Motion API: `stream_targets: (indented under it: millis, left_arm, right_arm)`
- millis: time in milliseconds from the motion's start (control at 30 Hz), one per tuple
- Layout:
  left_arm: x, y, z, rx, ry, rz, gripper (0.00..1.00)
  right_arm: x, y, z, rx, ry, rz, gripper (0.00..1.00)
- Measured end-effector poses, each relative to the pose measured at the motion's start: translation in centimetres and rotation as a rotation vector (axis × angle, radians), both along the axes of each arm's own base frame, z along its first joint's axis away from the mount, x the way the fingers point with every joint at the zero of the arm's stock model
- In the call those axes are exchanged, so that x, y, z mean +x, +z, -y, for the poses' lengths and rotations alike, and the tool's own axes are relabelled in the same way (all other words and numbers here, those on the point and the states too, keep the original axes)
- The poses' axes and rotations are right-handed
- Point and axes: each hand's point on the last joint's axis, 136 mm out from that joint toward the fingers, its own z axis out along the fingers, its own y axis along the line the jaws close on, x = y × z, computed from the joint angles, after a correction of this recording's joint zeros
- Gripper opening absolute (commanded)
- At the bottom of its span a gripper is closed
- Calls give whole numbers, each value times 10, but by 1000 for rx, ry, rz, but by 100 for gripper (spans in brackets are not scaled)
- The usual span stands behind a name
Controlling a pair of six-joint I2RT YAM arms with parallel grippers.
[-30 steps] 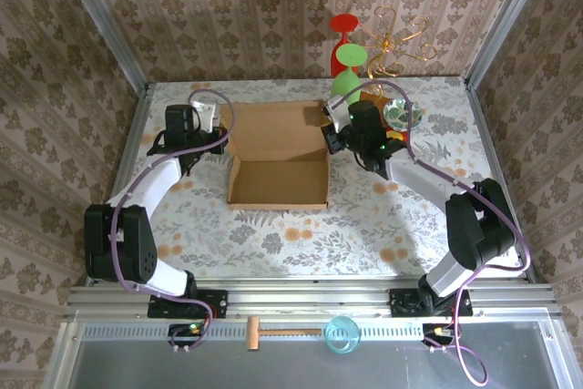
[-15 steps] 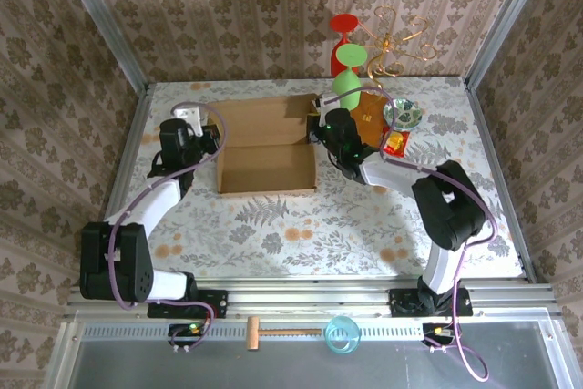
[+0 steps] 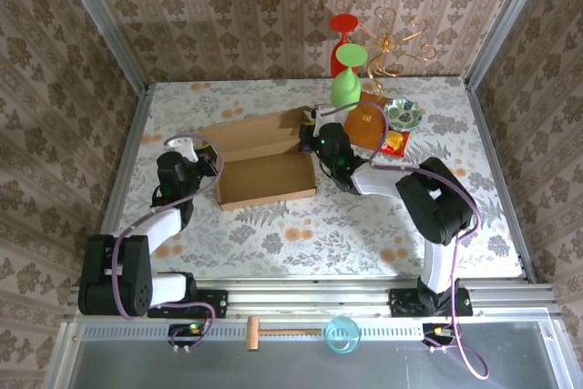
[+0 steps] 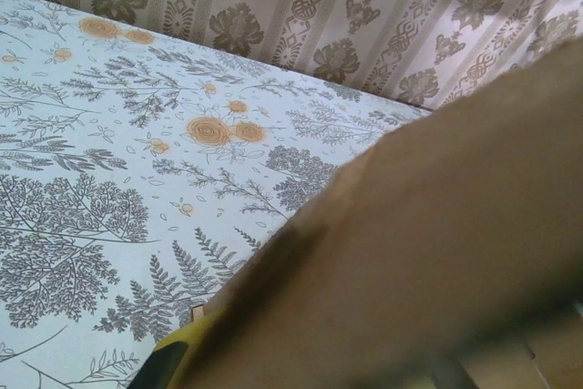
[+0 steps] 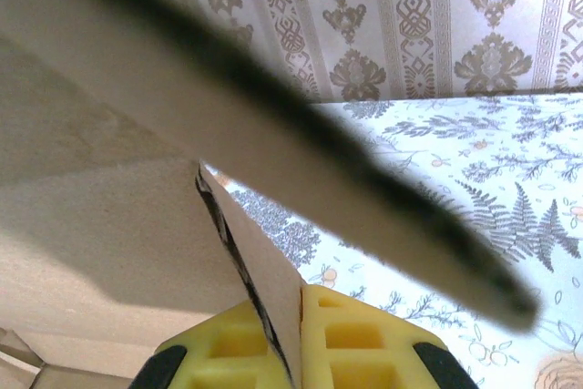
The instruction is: Fold the paper box
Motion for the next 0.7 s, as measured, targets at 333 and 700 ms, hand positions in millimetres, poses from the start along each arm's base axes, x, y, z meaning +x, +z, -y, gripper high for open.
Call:
stream_targets:
  millis: [333, 700]
  left_arm:
    - [-23, -4, 4, -6, -7, 33, 0]
    - [-51, -7, 14, 19, -22, 28, 0]
  right_arm:
    - [-9, -6, 2, 22, 5, 27, 9]
    - [-34, -24, 11, 16, 17, -39, 39]
